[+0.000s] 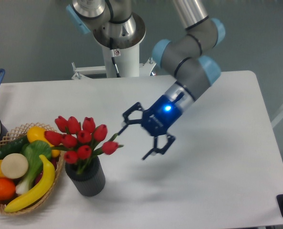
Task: Insert the flowers into the vase
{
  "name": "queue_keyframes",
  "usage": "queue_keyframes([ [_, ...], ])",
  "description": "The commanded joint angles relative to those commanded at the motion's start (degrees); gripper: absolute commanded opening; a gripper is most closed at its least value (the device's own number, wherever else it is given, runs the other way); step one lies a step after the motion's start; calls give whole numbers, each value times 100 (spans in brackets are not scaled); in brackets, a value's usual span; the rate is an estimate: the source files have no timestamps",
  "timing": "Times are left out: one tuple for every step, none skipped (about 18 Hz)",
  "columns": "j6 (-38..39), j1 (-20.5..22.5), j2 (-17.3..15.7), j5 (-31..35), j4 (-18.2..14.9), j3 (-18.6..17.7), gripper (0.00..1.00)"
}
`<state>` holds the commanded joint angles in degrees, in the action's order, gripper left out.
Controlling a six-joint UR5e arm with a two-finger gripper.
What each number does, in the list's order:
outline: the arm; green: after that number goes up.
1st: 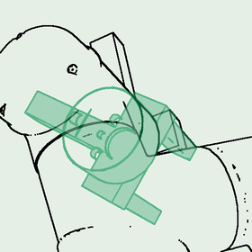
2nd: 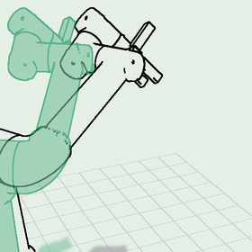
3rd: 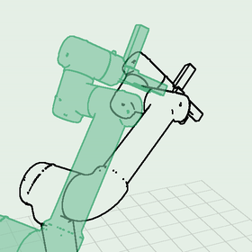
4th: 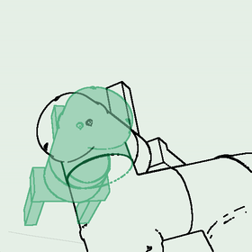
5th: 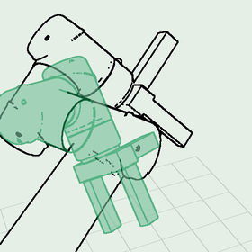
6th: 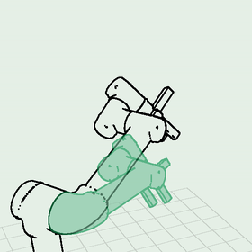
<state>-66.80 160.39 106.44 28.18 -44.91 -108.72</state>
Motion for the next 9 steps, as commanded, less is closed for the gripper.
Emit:
queue_keyframes([
  [0, 36, -27, 316, 0, 17, 100],
  [0, 97, -62, 676, 0, 35, 100],
  [-17, 176, -79, 1062, 0, 61, 100],
  [-35, 238, -80, 1458, 0, 105, 100],
  [-53, 299, -80, 1906, 0, 149, 100],
  [-96, 361, -71, 2397, 0, 202, 100],
  [-210, 387, -71, 2898, 0, 254, 100],
  [-402, 396, -71, 3408, 0, 290, 100],
  [-674, 396, -79, 3918, 0, 299, 100],
])
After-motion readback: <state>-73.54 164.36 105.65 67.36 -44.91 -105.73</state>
